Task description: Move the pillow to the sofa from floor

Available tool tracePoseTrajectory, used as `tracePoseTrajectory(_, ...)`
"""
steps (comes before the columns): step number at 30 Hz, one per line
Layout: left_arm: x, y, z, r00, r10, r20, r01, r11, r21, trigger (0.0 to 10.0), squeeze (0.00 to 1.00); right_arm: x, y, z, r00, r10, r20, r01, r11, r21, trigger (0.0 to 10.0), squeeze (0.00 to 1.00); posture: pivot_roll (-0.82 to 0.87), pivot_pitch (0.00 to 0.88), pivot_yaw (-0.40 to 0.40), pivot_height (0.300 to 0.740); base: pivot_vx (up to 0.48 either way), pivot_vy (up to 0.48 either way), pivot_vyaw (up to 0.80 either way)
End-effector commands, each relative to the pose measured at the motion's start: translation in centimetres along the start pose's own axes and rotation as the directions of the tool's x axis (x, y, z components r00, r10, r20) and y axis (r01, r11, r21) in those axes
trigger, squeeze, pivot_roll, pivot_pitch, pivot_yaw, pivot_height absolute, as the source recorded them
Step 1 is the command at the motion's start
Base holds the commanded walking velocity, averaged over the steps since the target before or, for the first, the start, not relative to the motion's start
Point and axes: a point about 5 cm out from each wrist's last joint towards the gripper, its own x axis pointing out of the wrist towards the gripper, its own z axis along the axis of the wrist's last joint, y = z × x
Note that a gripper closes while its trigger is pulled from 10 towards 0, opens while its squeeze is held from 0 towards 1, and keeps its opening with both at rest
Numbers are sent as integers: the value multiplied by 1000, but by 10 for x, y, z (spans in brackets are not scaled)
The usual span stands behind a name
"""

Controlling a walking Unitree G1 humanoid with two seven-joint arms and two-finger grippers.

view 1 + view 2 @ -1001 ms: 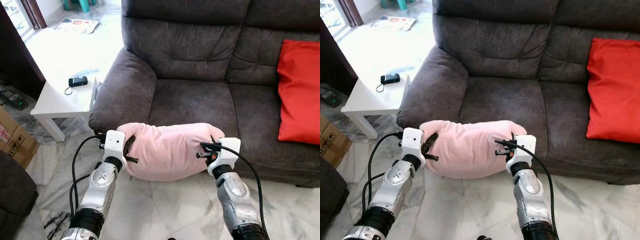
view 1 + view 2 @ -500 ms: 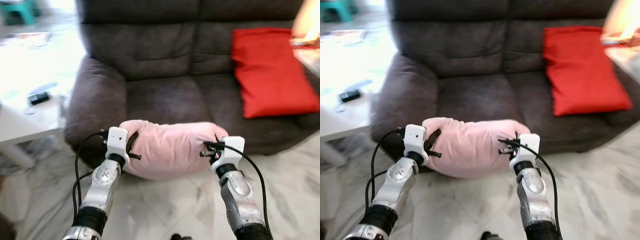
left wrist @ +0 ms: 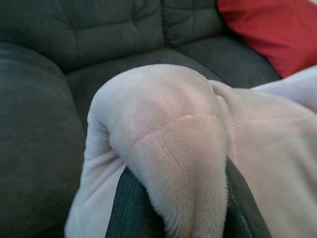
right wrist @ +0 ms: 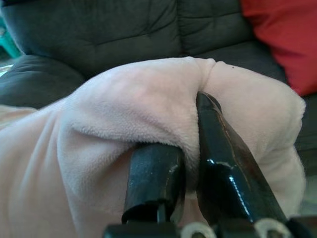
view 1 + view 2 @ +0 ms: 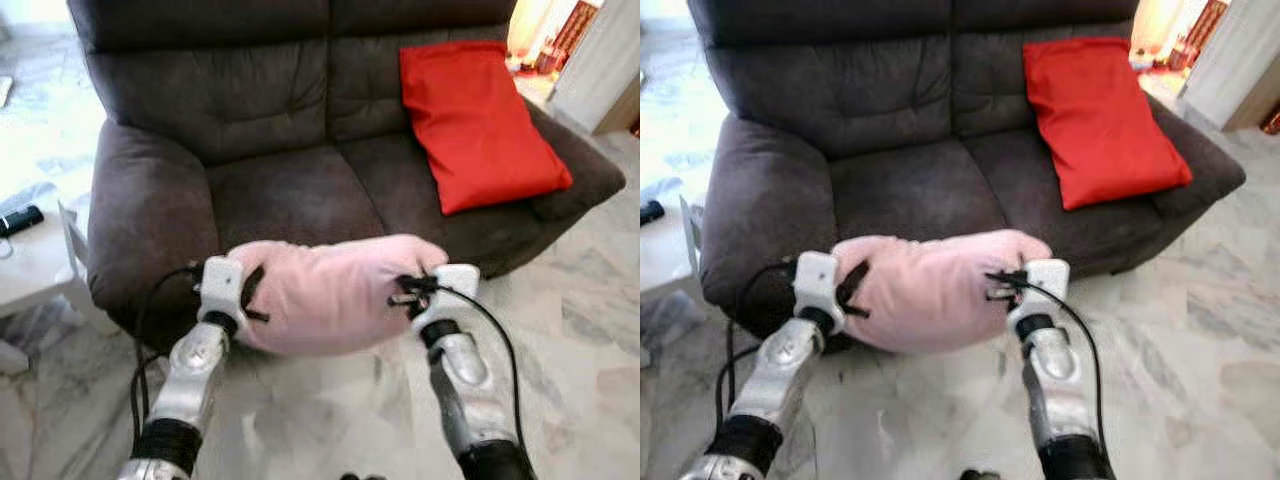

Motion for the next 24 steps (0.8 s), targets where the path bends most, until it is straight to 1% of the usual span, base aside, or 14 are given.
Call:
tracePoseTrajectory(1, 4, -13, 15, 996, -56, 67, 56, 998, 9, 10000, 0, 4, 4, 16, 997, 34, 76, -32, 999, -18, 10000, 0, 49, 105, -23, 740, 0, 0, 0)
tracePoseTrajectory(4, 5, -12, 15, 996, -52, 69, 52, 999, 9, 10000, 0, 5, 4, 17, 996, 42, 83, -39, 998, -40, 10000, 0, 47, 96, -24, 740, 0, 0, 0)
tracePoseTrajectory(6, 5, -12, 15, 996, -51, 68, 50, 999, 10, 10000, 0, 5, 4, 18, 995, 43, 86, -38, 998, -49, 10000, 0, 48, 90, -24, 740, 0, 0, 500)
tracePoseTrajectory(15, 6, -12, 17, 997, -39, 73, 39, 999, 6, 10000, 0, 5, 1, 21, 994, 35, 102, -30, 999, -45, 10000, 0, 43, 79, -26, 740, 0, 0, 792)
tracePoseTrajectory(19, 6, -12, 17, 997, -38, 74, 37, 999, 5, 10000, 0, 6, 1, 20, 994, 37, 101, -32, 998, -47, 10000, 0, 44, 81, -27, 740, 0, 0, 475)
tracePoseTrajectory(24, 6, -12, 16, 997, -34, 69, 33, 999, 3, 10000, 0, 5, 1, 19, 995, 33, 94, -29, 999, -35, 10000, 0, 45, 89, -28, 740, 0, 0, 0)
